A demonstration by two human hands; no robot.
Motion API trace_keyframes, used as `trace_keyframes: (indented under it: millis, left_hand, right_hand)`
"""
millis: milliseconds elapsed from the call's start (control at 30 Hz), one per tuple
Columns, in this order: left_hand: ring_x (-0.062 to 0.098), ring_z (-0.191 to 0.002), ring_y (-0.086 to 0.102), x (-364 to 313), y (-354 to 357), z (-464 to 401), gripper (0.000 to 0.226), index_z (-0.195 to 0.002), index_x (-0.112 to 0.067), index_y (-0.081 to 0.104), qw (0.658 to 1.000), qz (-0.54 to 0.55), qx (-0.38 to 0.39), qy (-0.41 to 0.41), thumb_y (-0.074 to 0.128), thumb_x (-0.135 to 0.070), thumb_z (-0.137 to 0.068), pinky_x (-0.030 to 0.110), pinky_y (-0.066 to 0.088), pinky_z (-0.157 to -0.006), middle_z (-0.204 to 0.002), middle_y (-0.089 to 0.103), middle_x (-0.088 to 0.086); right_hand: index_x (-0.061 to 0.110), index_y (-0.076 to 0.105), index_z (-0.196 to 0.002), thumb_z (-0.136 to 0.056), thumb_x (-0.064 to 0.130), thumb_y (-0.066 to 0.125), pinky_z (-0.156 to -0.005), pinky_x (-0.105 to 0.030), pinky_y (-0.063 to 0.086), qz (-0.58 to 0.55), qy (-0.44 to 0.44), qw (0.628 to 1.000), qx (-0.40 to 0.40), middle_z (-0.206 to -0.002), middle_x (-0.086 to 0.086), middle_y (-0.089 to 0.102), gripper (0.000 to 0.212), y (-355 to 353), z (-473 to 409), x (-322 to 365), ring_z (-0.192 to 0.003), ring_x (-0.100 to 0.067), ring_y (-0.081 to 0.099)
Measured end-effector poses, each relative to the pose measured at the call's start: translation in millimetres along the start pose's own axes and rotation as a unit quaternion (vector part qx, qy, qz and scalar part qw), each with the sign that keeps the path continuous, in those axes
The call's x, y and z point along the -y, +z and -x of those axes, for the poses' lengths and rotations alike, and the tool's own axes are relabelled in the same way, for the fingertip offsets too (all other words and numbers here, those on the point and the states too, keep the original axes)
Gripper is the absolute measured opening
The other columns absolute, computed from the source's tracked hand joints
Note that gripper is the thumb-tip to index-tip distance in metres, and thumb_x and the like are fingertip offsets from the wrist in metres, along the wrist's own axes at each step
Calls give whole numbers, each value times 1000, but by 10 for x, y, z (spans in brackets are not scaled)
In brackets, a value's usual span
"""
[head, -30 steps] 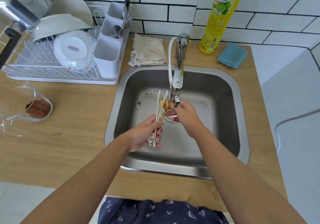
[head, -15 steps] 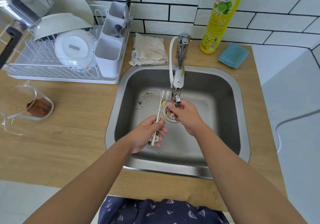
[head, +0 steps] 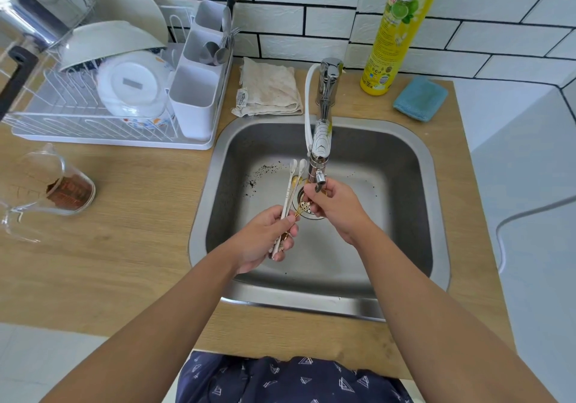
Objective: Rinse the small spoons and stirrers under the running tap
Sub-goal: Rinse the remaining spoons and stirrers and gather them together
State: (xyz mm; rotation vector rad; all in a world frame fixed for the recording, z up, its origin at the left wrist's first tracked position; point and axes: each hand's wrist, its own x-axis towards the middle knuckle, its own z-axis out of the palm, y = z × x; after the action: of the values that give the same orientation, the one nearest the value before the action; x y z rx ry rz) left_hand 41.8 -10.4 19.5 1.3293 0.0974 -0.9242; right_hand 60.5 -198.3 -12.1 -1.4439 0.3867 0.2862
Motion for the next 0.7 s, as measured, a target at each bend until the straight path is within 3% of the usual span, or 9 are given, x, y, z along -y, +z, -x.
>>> trace_keyframes:
  millis: [100, 167, 233, 367, 433, 533, 633, 700]
  left_hand:
    - [11, -58, 48, 21, -30, 0, 17, -116, -7, 50, 999, -35, 5, -7, 47, -20, -105, 23, 37, -44, -81, 56, 3]
    - [11, -59, 48, 30, -42, 5, 23, -122, -7, 51, 999, -46, 14, -14, 47, -23, -105, 24, 39, -46, -81, 56, 1]
    - [10, -60, 48, 20, -54, 2, 26, -124, -10, 52, 999, -40, 26, -17, 47, -26, -104, 24, 40, -46, -80, 55, -1]
    - [10, -59, 48, -16, -55, -18, 28, -123, -11, 55, 998, -45, 34, -20, 47, -30, -104, 25, 41, -47, -79, 54, -3]
    - [10, -56, 46, -20, -41, -28, 28, -121, -10, 55, 998, -49, 27, -20, 45, -30, -105, 24, 40, -45, -77, 52, -3]
    - [10, -54, 44, -15, -48, -24, 28, -121, -9, 56, 998, -60, 23, -28, 44, -30, -105, 23, 36, -43, -74, 50, -4]
    - [10, -54, 42, 16, -107, 9, 28, -122, -10, 55, 994, -93, 39, -46, 44, -29, -105, 23, 34, -43, -73, 50, -5]
    - [10, -55, 42, 46, -144, 31, 27, -122, -11, 54, 992, -110, 41, -54, 45, -30, -104, 23, 35, -45, -74, 50, -4]
  right_hand:
    - [22, 60, -124, -101, 21, 62, -57, -21, 48, 35, 9, 999, 0, -97, 6, 75, 22, 30, 10, 32, -60, -8, 59]
    - [24, 62, -130, -103, 18, 58, -54, -16, 45, 8, 4, 1000, 4, -91, 12, 72, 28, 66, 12, 58, -56, -4, 54]
    - [22, 69, -123, -103, 16, 59, -58, -16, 46, -31, 3, 1000, 1, -88, 12, 71, 23, 100, 21, 76, -60, -2, 56]
    - [24, 77, -95, -99, 14, 65, -88, -42, 47, -61, 13, 998, -13, -98, -5, 72, 15, 130, 27, 95, -91, -26, 59]
    - [23, 76, -94, -96, 17, 69, -85, -43, 44, -52, 18, 998, -7, -99, -6, 72, 9, 102, 13, 104, -91, -26, 58]
    - [21, 76, -100, -97, 25, 68, -68, -30, 41, -12, 30, 999, 6, -96, -2, 74, 9, 16, -4, 95, -78, -16, 59]
    - [19, 74, -111, -96, 26, 68, -54, -18, 42, -9, 31, 998, -49, -98, 0, 78, 17, -74, -41, 89, -68, -6, 62]
    - [21, 76, -109, -93, 21, 72, -55, -11, 45, 12, 13, 998, -60, -97, 3, 79, 16, -110, -47, 91, -66, 2, 64]
